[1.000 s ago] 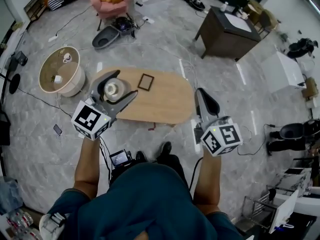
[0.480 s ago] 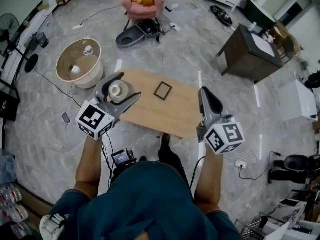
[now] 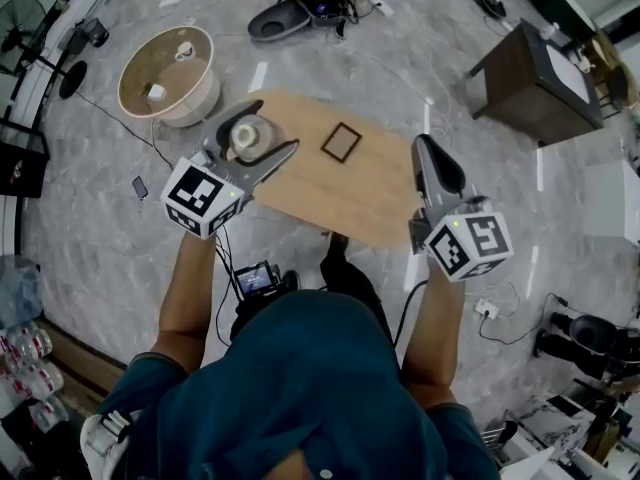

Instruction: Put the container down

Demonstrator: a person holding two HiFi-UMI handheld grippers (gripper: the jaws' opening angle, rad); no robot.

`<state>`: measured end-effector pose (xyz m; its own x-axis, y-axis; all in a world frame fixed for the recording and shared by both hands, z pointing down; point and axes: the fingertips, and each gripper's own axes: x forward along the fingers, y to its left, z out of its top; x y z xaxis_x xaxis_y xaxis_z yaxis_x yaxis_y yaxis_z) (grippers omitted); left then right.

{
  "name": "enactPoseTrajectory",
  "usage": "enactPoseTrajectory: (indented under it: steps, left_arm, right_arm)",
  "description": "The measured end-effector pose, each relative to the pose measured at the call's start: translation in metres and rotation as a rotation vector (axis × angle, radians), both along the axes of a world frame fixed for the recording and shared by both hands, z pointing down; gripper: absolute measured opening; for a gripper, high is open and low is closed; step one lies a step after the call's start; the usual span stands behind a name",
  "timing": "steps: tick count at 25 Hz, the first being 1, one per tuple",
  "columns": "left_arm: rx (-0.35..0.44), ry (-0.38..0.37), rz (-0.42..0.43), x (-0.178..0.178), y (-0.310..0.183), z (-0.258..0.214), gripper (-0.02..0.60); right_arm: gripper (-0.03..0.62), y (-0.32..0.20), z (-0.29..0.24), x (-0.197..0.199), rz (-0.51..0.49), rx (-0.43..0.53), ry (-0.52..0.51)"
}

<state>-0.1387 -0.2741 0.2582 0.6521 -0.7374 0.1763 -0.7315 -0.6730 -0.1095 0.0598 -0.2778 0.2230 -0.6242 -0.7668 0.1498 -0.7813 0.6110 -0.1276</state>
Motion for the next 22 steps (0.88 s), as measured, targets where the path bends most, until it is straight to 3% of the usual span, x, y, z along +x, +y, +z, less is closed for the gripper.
enactPoseTrajectory:
  steps: [22]
  left_arm:
    - [-0.208, -0.002, -0.067, 0.008, -0.098, 0.161, 0.337]
  right_arm:
    - [0.012, -0.064, 0.12, 0.019, -0.034, -0.208, 0.046]
